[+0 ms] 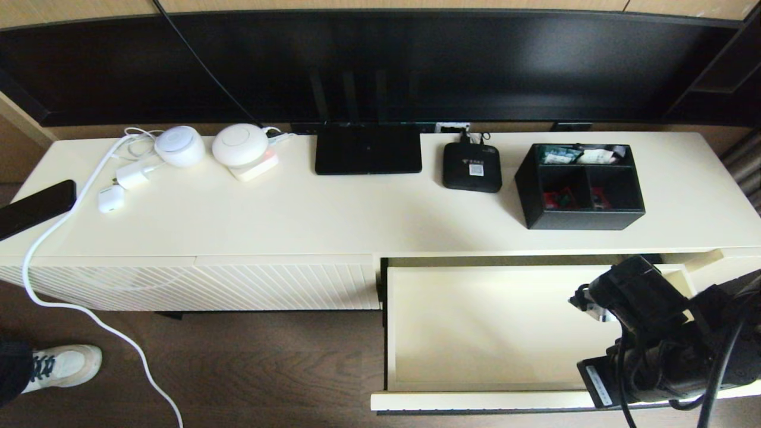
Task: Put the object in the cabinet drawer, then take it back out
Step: Open the drawer
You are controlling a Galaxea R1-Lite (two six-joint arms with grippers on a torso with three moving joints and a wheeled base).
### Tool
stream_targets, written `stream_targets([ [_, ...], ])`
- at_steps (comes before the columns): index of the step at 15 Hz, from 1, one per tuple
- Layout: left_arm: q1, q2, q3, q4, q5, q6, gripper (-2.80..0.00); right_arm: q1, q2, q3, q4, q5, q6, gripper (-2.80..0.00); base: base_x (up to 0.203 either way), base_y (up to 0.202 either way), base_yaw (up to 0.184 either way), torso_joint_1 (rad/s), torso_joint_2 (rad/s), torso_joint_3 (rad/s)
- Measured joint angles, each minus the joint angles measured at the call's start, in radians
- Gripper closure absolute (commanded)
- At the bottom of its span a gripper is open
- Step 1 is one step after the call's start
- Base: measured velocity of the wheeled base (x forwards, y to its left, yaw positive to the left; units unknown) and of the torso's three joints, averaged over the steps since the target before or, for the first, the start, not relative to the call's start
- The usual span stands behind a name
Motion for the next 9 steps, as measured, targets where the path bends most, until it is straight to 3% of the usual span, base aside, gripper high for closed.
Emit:
stream_targets([
  [9,0.0,0.0,0.0,0.0,0.0,0.0,0.0,0.032,-0.05,0.087,-0.024,-0.003,-0.003,0.0,0.0,0.0,0.0,0.0,0.0,0.0],
])
